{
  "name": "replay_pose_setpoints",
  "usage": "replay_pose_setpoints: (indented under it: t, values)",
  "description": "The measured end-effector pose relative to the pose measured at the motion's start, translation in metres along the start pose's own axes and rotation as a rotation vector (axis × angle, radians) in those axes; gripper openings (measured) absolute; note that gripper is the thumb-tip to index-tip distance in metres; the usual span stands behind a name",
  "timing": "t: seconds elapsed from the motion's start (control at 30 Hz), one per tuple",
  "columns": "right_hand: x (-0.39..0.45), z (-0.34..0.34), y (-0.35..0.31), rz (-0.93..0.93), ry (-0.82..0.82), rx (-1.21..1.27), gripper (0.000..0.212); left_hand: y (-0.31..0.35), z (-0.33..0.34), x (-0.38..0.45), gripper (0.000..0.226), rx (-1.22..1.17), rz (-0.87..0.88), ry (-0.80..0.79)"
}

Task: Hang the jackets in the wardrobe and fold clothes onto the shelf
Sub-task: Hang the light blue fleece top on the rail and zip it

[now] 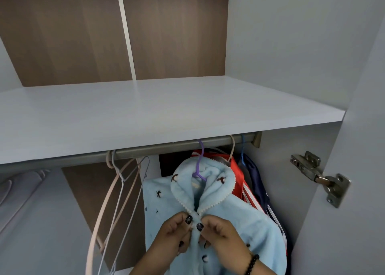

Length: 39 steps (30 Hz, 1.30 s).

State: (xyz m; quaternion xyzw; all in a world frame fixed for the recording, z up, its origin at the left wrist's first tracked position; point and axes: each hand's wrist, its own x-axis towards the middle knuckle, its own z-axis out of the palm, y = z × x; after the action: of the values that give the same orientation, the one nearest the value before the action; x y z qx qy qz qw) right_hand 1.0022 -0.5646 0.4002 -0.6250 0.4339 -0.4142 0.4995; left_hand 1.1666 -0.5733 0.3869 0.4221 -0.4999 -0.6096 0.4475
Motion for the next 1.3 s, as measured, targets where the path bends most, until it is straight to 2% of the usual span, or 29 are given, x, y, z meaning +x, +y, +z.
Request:
replay_pose_setpoints:
  t: [0.23, 0.5, 0.6, 0.67, 0.77, 0.9, 1.03, 1.1, 1.2, 1.3]
  values:
    - [-0.003, 0.014, 0.000, 0.096, 0.095, 0.204, 0.019, 0.001, -0.002, -0.013, 0.025, 0.033, 0.045, 0.029]
    - [-0.008, 0.020, 0.016, 0.112, 0.198, 0.244, 0.026, 0.000, -0.001, -0.021, 0.025, 0.510, 0.298, 0.097]
    - [-0.005, 0.024, 0.017, 0.215, 0.142, 0.200, 0.034, -0.004, -0.009, -0.018, 0.024, 0.726, 0.366, 0.076]
    - [-0.002, 0.023, 0.017, 0.318, 0.064, 0.219, 0.031, -0.006, -0.016, -0.016, 0.026, 0.905, 0.402, 0.040]
    - [0.002, 0.020, 0.019, 0.369, -0.017, 0.174, 0.032, -0.008, -0.028, -0.014, 0.020, 1.015, 0.387, -0.026]
    - [0.004, 0.022, 0.020, 0.358, -0.064, 0.066, 0.036, -0.002, -0.037, -0.010, 0.017, 1.074, 0.363, -0.117]
    - [-0.002, 0.025, 0.031, 0.368, -0.030, 0.025, 0.037, 0.001, -0.035, -0.005, 0.021, 1.135, 0.296, -0.190]
    - [-0.007, 0.032, 0.040, 0.380, 0.020, -0.001, 0.033, -0.004, -0.033, -0.003, 0.028, 1.149, 0.230, -0.175]
    - [-0.008, 0.041, 0.047, 0.402, 0.107, -0.012, 0.033, -0.014, -0.035, 0.002, 0.032, 1.046, 0.104, -0.107]
    - [-0.007, 0.041, 0.041, 0.369, 0.223, -0.105, 0.028, -0.019, -0.043, 0.011, 0.029, 0.760, 0.009, -0.010]
